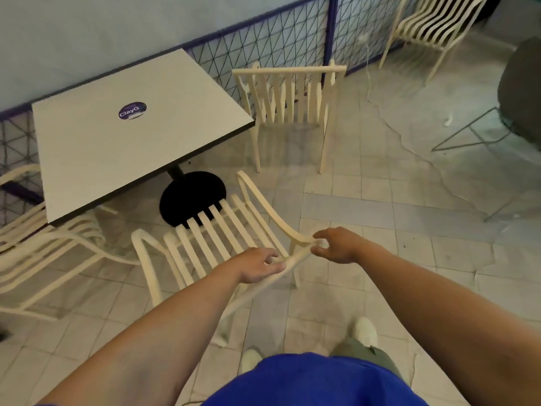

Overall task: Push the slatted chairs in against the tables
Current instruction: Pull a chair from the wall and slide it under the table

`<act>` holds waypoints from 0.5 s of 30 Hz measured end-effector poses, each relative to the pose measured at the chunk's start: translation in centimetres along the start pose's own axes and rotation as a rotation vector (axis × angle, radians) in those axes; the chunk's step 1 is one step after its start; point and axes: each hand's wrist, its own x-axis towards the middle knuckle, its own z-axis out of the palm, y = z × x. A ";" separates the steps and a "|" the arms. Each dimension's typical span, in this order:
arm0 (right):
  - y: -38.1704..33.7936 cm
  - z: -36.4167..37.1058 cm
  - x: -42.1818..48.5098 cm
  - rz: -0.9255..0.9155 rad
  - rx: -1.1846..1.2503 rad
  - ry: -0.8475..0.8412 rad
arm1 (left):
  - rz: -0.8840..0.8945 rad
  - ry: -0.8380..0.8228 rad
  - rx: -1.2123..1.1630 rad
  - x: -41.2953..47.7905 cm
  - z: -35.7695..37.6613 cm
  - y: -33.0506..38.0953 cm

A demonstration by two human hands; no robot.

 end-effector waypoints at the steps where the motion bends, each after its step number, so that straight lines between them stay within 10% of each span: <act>1: 1.5 -0.4 -0.1 -0.003 0.000 0.005 | 0.004 0.004 0.022 0.8 -0.1 1.6; 15: 22.3 -9.9 -1.5 -0.014 0.013 -0.005 | 0.013 0.063 0.051 12.3 -0.1 23.1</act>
